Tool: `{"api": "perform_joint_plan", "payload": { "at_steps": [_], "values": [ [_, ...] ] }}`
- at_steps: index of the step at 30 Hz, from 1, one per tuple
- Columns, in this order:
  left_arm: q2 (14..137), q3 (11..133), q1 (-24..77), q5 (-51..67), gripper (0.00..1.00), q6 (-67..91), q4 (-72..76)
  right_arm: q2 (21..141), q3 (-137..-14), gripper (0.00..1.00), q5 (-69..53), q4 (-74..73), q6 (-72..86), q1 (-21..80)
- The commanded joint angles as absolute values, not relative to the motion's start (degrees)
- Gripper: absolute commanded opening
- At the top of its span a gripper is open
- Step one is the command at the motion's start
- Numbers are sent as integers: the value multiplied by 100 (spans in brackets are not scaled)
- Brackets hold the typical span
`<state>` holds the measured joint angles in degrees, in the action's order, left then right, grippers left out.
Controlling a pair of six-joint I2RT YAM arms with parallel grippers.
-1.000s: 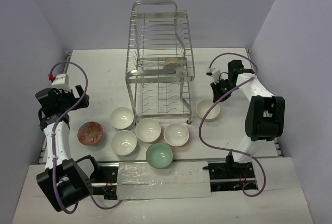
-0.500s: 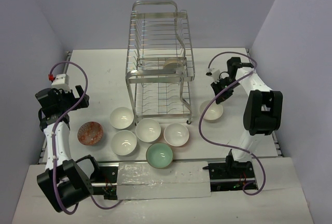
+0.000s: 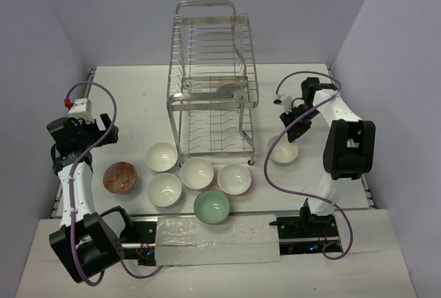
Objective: Load the bowls into the dish rack
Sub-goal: Place the bowl at the center of the board, then pick up the bowl from the center of the board.
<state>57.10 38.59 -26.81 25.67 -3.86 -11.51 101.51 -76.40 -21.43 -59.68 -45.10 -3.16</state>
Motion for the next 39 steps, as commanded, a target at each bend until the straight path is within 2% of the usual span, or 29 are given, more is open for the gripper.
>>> {"api": "perform_joint_plan", "payload": {
  "at_steps": [1, 17, 39],
  "values": [
    [5608, 3832, -2689, 2689, 99, -483, -1011, 10265, -7883, 31, -2039, -6389, -4632, -343],
    [5616, 3823, -2689, 2707, 99, -492, -985, 11171, -9044, 31, -1362, -7409, -4746, -343],
    [5669, 3814, -2689, 2733, 99, -510, -967, 11144, -8833, 30, -1292, -7374, -4623, 26]
  ]
}}
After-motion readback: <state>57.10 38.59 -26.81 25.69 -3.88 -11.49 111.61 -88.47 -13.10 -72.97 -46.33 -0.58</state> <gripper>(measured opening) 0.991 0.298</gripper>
